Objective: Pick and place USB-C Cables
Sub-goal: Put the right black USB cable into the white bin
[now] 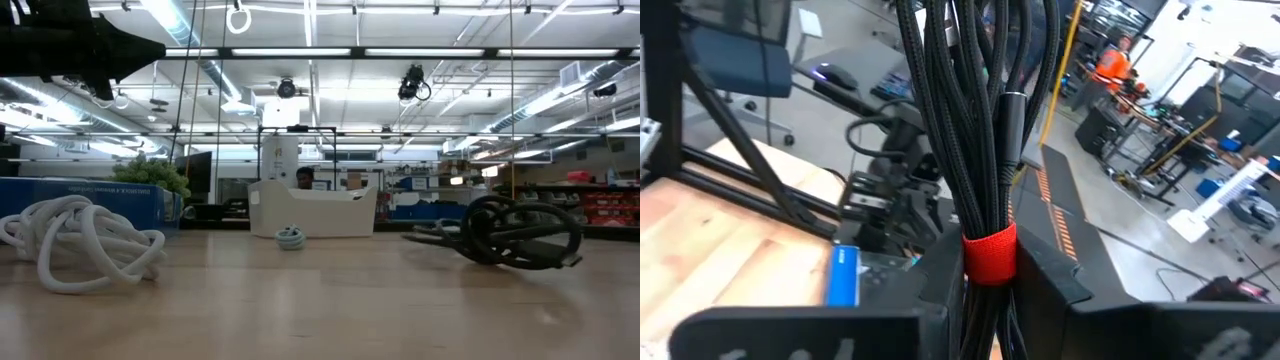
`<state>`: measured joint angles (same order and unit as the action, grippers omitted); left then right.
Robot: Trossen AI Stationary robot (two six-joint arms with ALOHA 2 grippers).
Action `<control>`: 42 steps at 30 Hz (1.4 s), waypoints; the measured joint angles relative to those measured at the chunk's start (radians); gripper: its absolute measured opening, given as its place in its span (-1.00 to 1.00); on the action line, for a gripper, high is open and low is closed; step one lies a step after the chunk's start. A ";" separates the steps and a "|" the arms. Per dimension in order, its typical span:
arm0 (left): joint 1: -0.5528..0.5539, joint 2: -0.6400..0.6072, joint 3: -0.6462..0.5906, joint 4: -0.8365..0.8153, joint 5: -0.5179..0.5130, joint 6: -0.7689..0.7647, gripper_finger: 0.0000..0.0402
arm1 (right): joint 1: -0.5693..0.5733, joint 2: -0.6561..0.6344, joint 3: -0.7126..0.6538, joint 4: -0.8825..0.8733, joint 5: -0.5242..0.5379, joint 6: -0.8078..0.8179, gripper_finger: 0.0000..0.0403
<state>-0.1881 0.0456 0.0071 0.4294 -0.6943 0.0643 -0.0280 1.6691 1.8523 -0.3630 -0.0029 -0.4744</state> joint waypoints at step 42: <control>0.000 0.000 0.000 -0.008 0.000 0.000 -0.78 | -0.100 0.234 -0.214 -0.069 0.466 -0.405 -0.64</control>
<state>-0.1883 0.0456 0.0071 0.4212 -0.6941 0.0640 -0.1276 1.9027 1.6379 -0.4319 0.4634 -0.8794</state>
